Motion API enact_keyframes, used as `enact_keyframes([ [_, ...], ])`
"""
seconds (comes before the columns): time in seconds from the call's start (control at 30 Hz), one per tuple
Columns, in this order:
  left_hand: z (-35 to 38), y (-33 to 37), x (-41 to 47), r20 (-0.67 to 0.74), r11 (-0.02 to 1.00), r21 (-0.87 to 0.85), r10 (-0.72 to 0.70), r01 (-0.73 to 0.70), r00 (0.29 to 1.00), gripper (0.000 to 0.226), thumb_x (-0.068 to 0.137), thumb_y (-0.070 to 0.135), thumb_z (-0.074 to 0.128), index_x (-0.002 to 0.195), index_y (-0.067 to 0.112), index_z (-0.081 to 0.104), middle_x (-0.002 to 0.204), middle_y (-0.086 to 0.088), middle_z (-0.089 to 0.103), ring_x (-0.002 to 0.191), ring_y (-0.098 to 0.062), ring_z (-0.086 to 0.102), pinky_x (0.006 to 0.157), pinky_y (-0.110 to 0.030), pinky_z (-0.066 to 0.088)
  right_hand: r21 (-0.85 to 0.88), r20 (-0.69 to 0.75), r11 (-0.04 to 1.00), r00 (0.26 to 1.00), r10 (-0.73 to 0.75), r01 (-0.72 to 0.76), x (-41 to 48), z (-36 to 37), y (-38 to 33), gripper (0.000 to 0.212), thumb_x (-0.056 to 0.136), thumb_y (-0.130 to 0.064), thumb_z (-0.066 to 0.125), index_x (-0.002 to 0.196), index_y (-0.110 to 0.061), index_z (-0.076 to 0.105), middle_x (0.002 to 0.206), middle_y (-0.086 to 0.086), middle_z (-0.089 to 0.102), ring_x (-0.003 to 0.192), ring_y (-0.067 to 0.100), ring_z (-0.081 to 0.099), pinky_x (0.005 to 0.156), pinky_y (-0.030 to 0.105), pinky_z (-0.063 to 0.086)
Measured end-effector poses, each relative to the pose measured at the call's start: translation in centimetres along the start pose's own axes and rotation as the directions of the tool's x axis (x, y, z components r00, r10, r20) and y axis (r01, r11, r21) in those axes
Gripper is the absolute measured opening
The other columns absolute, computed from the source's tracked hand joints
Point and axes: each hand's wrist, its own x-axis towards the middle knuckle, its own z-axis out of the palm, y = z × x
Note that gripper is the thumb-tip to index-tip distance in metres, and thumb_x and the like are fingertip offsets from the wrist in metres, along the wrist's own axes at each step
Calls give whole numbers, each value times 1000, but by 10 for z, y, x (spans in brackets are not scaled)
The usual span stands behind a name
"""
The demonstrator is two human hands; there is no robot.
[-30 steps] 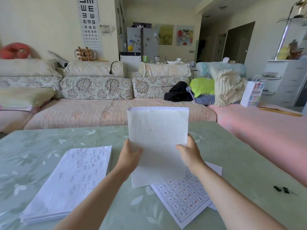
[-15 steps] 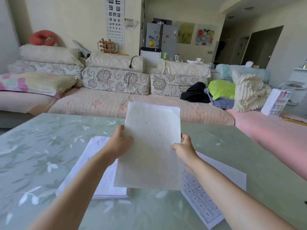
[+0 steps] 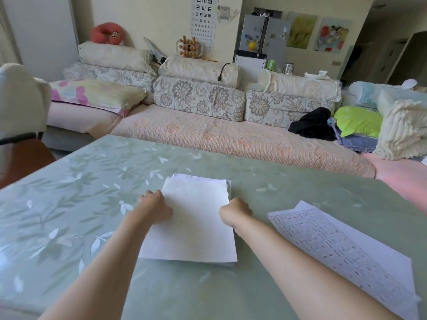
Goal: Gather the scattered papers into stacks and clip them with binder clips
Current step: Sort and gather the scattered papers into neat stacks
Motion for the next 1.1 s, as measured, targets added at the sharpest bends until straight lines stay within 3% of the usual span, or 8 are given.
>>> enact_keyframes([
  [0.13,9,5,1,-7,998,21,52,-52,999,57,94,34,51,141,6,34,136,-20,44,129,-36,38,100,-33,33,-107,8,994,1000,-3,4,5,5,8,40,89,-14,44,127,-4,51,135,16,43,107,31,54,76,29,45],
  [0.27,14,11,0,2,994,53,92,-92,996,63,98,36,44,149,9,19,138,-18,45,132,-35,32,101,-36,31,-170,122,979,988,-94,114,1,1,14,14,89,-15,39,99,-7,45,109,12,42,71,23,42,53,25,31],
  [0.37,15,19,-1,30,995,90,46,-49,998,74,98,45,43,154,15,5,148,-15,34,138,-35,24,105,-41,31,-129,142,979,980,-141,160,1,-13,25,7,88,-21,42,83,-15,42,95,5,45,64,20,40,52,27,29],
  [0.43,13,33,-4,-43,987,148,60,-53,997,77,96,52,42,154,17,6,152,-12,26,139,-33,23,107,-45,31,-148,115,962,970,-213,229,3,-30,34,10,89,-27,45,80,-22,43,96,6,45,71,24,43,54,28,30],
  [0.53,13,70,-15,-156,974,103,217,-202,964,68,96,51,41,152,18,19,155,-7,27,140,-30,23,108,-46,28,-192,54,933,953,-300,304,10,-64,59,37,95,-35,47,130,-26,57,131,7,48,110,27,57,83,28,45],
  [0.63,24,117,-32,-170,912,188,397,-365,902,63,95,50,43,148,21,29,155,-4,27,142,-28,22,111,-43,23,-219,-10,931,953,-302,293,17,-108,95,40,97,-33,48,135,-24,56,138,4,49,122,21,54,103,29,41],
  [0.87,94,206,-67,69,830,63,550,-554,832,68,91,50,52,148,19,31,150,-4,36,137,-26,31,110,-40,31,-348,-99,936,991,-92,52,46,-201,204,48,91,-45,54,135,-25,57,139,6,53,129,28,48,105,38,42],
  [1.1,153,283,-71,228,762,248,555,-598,800,98,73,78,55,148,22,30,152,-3,33,138,-25,29,112,-46,28,-411,-162,911,986,-28,-42,64,-238,260,70,81,-70,58,137,-28,49,139,8,45,135,29,36,108,43,37],
])
